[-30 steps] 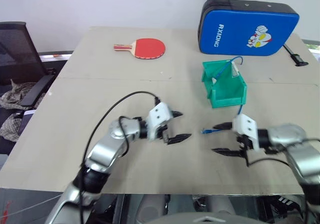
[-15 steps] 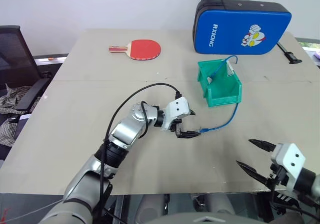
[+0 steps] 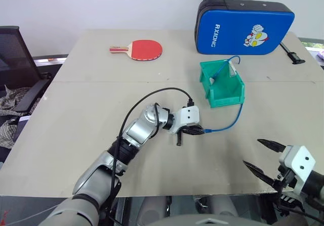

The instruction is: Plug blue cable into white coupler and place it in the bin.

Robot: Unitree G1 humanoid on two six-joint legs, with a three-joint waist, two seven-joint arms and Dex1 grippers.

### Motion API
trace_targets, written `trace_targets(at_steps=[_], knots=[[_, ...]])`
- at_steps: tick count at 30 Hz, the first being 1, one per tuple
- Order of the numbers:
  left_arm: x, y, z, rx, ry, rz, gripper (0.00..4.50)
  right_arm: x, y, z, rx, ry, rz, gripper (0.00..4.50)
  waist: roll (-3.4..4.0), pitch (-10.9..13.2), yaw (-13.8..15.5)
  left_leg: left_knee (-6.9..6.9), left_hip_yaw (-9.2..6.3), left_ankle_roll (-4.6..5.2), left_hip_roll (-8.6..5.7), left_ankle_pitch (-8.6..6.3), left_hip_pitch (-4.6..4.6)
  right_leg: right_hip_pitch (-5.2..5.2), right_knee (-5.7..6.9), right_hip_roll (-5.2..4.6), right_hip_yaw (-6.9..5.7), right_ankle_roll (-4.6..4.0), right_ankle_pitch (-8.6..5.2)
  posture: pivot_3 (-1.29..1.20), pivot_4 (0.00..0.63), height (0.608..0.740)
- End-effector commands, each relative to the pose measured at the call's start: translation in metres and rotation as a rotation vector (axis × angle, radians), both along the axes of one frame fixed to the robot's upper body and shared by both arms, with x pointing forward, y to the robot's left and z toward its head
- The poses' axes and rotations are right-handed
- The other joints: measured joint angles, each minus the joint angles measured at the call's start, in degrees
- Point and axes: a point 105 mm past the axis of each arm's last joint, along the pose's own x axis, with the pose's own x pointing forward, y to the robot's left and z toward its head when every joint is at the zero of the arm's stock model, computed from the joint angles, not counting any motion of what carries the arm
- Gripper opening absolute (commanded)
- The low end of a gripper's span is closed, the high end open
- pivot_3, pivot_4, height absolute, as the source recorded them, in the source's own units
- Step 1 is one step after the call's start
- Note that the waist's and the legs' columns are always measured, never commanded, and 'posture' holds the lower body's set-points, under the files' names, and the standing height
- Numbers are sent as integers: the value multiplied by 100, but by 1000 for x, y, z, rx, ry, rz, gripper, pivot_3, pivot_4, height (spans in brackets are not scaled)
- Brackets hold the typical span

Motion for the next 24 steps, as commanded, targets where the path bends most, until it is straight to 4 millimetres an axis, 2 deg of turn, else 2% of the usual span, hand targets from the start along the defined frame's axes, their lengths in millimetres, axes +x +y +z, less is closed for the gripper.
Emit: trace_targets(at_steps=[1,4,7,10,15,23,24], knots=[[-12,-6,35,-217,130,-40,65,4,17,14,198,17,-33,3877,0,1,-15,0,0,0,0,0,0,0,0,0,0,0,0,0,150,731],[-23,2,73,-421,425,-56,65,4,36,25,418,66,-21,3877,-2,2,-18,3,-5,0,5,0,-5,-3,3,-1,-4,0,0,0,150,731],[-33,14,88,-475,588,-69,65,-1,52,30,569,145,17,3877,3,-1,-25,1,-13,0,7,0,-3,-3,6,2,-9,0,0,0,150,731],[-40,21,100,-516,677,-84,65,-1,63,35,673,194,45,3877,2,0,-17,0,-21,0,7,0,-4,-2,5,6,-13,-1,0,0,150,731],[-49,23,105,-532,709,-90,65,12,77,49,822,204,65,3877,1,0,-19,5,-15,0,-2,0,-4,1,3,2,1,0,0,0,150,731],[-56,22,106,-523,711,-111,65,24,87,65,936,217,102,3877,0,0,-18,3,-18,0,-4,0,-5,0,3,8,3,-1,0,0,150,731],[-56,22,106,-525,709,-112,19,25,87,67,941,221,105,3629,0,0,-19,3,-18,0,-4,0,-5,0,3,7,4,-1,0,0,150,731]])
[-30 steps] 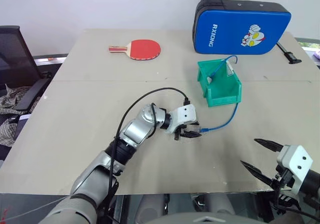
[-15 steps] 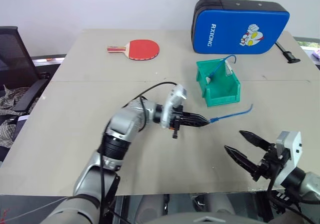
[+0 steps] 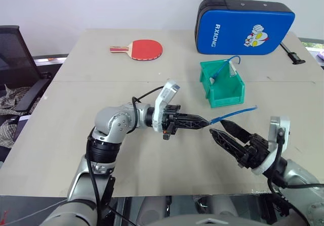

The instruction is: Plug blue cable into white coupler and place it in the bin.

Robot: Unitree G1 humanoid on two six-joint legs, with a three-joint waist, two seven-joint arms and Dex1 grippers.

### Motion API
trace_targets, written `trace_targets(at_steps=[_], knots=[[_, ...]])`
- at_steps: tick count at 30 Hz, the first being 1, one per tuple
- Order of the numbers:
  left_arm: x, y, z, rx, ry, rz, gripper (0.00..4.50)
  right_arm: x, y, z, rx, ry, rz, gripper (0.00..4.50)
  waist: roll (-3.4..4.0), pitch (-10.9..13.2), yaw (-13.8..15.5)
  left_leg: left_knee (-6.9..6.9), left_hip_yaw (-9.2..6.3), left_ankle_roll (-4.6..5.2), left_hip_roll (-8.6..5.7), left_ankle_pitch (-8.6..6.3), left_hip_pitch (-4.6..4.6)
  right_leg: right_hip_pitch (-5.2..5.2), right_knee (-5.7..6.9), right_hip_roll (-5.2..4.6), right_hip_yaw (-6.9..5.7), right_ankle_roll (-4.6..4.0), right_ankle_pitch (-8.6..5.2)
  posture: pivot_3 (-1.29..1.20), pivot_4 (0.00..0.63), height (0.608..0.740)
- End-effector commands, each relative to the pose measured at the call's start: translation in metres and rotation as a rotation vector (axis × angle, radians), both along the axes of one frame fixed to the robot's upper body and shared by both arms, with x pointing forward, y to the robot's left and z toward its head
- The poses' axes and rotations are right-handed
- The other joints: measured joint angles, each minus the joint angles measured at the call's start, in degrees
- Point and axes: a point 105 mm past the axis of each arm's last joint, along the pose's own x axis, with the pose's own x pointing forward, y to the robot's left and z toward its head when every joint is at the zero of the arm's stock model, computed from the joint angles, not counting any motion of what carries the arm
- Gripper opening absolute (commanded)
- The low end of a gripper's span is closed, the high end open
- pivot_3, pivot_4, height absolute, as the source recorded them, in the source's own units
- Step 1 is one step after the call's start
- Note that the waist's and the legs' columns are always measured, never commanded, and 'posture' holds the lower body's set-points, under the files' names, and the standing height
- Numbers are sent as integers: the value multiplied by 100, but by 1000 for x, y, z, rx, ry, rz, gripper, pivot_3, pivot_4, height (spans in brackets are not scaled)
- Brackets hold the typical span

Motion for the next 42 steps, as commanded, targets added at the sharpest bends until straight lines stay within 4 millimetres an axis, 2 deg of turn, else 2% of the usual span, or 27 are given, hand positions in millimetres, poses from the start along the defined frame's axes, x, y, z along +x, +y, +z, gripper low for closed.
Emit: trace_targets(at_steps=[1,3,8,13,18,19,20,22,26,29,31,35,42], knots=[[-7,-1,10,-34,-41,-31,0,-1,4,12,54,-19,22,3359,0,0,0,0,0,0,0,0,0,0,0,0,0,0,0,0,150,731],[-9,-1,9,-34,-45,-39,0,0,5,14,71,-14,29,2614,0,0,0,0,1,0,0,0,0,0,0,0,1,0,0,0,150,731],[-11,-1,5,-38,-59,-39,0,1,7,15,75,-2,43,66,0,0,-1,0,3,0,1,0,1,0,0,0,3,0,0,0,150,731],[-7,-2,5,-52,-77,-10,0,-1,11,12,58,13,69,20,0,0,1,0,2,0,1,0,1,0,0,0,3,0,0,0,150,731],[-1,2,4,-36,-114,46,2216,-2,11,13,58,11,72,0,0,0,1,0,3,0,0,0,0,0,-1,0,4,0,0,0,150,731],[5,5,4,-26,-135,95,2578,0,9,13,59,6,63,0,0,0,1,0,3,0,1,0,0,0,-1,0,3,0,0,0,150,731],[10,10,3,-14,-163,148,3125,1,7,14,58,1,51,0,0,0,2,0,3,0,1,0,0,0,-1,0,3,0,0,0,150,731],[24,29,2,25,-249,306,3929,4,3,13,47,-6,27,0,0,0,-23,0,5,0,1,0,1,-1,-1,0,6,0,0,0,150,731],[43,72,8,74,-374,598,3929,5,-3,10,37,-10,-2,0,0,0,-6,-5,1,0,11,0,2,-3,0,4,11,-1,0,0,150,731],[49,106,-1,171,-461,747,3929,9,-4,8,45,-12,-18,0,0,0,2,-5,2,0,12,0,2,-3,-1,3,6,-1,0,0,150,731],[50,118,-12,236,-498,778,3929,13,-3,7,49,-16,-18,0,-1,0,4,-6,11,0,11,0,3,-3,-2,1,6,0,0,0,150,731],[47,124,-38,326,-533,749,3929,17,1,2,30,-17,7,0,-1,-1,19,-5,20,0,5,0,2,-3,-4,-12,7,0,0,0,150,731],[57,125,-55,384,-589,774,3929,19,3,1,20,-26,17,0,-2,0,10,-8,20,0,5,0,-3,-7,-7,-19,3,0,0,0,150,731]])
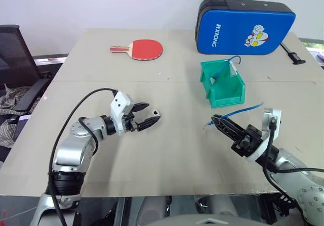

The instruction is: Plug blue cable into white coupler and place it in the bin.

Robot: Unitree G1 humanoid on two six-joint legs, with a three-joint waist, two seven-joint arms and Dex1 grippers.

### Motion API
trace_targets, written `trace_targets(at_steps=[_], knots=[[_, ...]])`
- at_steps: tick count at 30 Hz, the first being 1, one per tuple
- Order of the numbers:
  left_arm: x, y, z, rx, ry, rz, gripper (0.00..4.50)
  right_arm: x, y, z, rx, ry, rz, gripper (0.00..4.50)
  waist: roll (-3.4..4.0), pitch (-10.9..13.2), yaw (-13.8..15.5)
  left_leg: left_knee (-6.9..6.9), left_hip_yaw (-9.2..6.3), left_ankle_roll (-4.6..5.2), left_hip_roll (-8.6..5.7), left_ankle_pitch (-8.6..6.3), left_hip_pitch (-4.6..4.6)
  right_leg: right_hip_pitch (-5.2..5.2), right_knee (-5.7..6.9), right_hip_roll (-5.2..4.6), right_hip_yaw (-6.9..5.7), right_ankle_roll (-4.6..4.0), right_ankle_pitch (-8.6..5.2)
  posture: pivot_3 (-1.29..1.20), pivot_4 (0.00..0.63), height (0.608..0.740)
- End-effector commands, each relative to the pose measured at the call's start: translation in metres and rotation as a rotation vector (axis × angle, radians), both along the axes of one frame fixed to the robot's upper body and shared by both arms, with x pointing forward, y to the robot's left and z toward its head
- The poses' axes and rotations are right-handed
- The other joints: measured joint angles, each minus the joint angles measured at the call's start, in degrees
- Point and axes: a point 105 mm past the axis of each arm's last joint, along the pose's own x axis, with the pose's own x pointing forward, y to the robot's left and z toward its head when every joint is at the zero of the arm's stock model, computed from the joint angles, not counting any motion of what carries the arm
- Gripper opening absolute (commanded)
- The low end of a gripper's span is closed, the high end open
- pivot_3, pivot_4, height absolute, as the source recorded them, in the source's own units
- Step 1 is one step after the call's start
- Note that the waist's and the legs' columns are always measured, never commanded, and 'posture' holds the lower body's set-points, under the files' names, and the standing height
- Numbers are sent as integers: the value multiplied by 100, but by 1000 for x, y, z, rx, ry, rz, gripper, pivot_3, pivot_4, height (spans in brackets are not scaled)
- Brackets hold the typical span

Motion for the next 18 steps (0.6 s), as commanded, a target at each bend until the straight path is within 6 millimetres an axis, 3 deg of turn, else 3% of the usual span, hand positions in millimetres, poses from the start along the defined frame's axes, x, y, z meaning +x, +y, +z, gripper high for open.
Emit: trace_targets(at_steps=[1,7,10,11,12,13,14,15,18], knots=[[8,-1,0,34,-64,19,3929,-2,1,7,9,-39,5,0,0,0,-1,-1,-1,0,2,0,0,0,0,2,0,0,0,0,150,731],[22,-1,-20,62,-31,56,3929,-4,0,5,-5,-43,-34,0,-1,0,-3,-2,1,0,2,0,1,0,2,5,-2,0,1,0,150,731],[24,-2,-31,79,0,41,2724,-5,-2,3,-15,-45,-48,0,-3,-1,-4,-1,4,0,2,0,1,0,2,5,0,1,1,0,150,731],[24,-4,-32,75,8,24,1991,-5,-2,3,-19,-46,-51,0,-3,-1,-4,-2,3,0,2,0,1,0,2,5,-1,1,1,0,150,731],[23,-5,-33,71,10,10,1991,-6,-2,3,-22,-48,-54,0,-3,-1,-4,-2,2,0,2,0,1,0,2,5,-2,1,1,0,150,731],[22,-8,-31,55,10,-7,1368,-6,-2,3,-25,-52,-56,0,-3,-1,-4,-2,2,0,2,0,1,0,2,5,-1,1,1,0,150,731],[21,-10,-29,35,10,-25,1302,-5,-3,3,-29,-58,-58,0,-2,-1,-4,-2,2,0,2,0,1,0,2,4,-2,1,1,0,150,731],[17,-15,-24,9,13,-65,721,-5,-3,4,-44,-75,-58,0,-2,-1,-4,-2,3,0,2,0,1,0,2,4,-2,1,1,0,150,731],[7,-29,-16,-24,18,-182,550,-3,-2,7,-86,-130,-49,0,-3,-1,-5,-1,3,0,2,0,0,0,2,3,-2,1,1,0,150,731]])
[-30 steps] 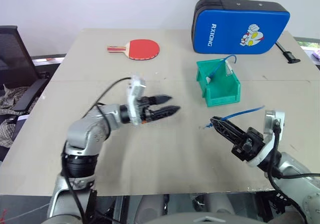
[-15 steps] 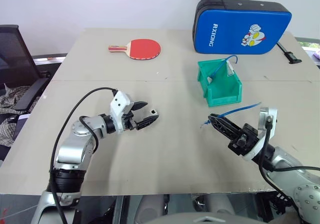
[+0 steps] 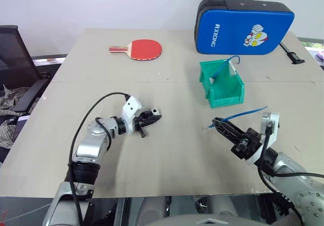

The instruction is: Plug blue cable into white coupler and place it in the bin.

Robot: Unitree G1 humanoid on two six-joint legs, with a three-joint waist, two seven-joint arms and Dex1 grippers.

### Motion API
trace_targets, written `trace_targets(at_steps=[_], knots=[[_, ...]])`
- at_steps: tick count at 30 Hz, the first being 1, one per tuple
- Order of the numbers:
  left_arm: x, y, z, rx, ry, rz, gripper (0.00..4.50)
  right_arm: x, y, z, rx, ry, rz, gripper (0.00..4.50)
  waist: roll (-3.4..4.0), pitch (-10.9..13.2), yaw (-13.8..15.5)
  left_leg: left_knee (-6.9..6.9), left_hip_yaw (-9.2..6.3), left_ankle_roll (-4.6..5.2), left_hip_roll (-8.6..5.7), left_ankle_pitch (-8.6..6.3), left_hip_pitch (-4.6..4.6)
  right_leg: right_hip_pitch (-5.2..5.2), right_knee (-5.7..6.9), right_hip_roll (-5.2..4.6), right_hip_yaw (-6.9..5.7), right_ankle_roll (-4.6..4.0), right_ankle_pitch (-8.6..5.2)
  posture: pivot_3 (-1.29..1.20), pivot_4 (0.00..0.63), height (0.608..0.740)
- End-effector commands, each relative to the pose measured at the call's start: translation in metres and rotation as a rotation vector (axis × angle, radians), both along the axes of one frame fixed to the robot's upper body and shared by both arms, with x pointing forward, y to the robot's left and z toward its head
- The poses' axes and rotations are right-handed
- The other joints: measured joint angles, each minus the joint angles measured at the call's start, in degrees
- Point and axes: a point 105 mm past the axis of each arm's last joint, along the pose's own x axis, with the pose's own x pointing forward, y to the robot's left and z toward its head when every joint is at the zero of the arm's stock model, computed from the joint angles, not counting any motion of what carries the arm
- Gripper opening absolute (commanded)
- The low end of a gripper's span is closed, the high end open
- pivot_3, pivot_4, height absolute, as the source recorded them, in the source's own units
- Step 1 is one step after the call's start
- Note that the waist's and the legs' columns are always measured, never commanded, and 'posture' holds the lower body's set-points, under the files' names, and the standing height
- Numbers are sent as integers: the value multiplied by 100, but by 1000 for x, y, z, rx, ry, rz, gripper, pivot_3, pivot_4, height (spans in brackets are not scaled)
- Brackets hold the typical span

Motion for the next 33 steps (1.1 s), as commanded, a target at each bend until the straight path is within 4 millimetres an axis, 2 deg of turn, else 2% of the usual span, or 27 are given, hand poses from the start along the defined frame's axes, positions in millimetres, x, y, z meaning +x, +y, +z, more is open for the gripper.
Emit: trace_targets(at_steps=[1,7,11,17,22,29,33], knots=[[-9,-21,19,-36,-39,-148,550,0,3,19,-35,-133,32,0,0,0,0,0,0,0,0,0,0,0,0,0,0,0,0,0,150,731],[-13,-76,19,14,-76,-418,550,26,19,32,-225,-294,168,0,-2,-1,10,13,-3,1,-3,0,2,6,1,5,-2,0,1,0,150,731],[-9,-99,14,78,-103,-539,550,43,29,23,-383,-355,258,0,-3,-1,-1,11,-1,2,-10,0,-1,6,1,10,1,-1,1,0,150,731],[-3,-101,-3,185,-112,-614,550,52,40,2,-483,-368,351,0,-3,-1,-8,5,-4,16,-21,-8,-14,-9,2,23,2,2,23,0,150,731],[-4,-103,-6,189,-111,-620,550,53,41,-16,-566,-359,386,0,-4,-1,-4,10,-1,17,-7,-9,-20,-11,1,17,5,6,22,0,150,731],[-7,-104,-6,190,-114,-635,550,56,40,-29,-629,-361,389,0,-4,-1,-4,14,2,17,-9,-9,-16,-9,5,13,8,12,20,0,150,731],[-8,-105,-5,192,-116,-645,550,60,41,-22,-595,-370,374,0,-3,-1,-4,14,2,17,-8,-9,-15,-9,6,15,6,9,22,0,150,731]])
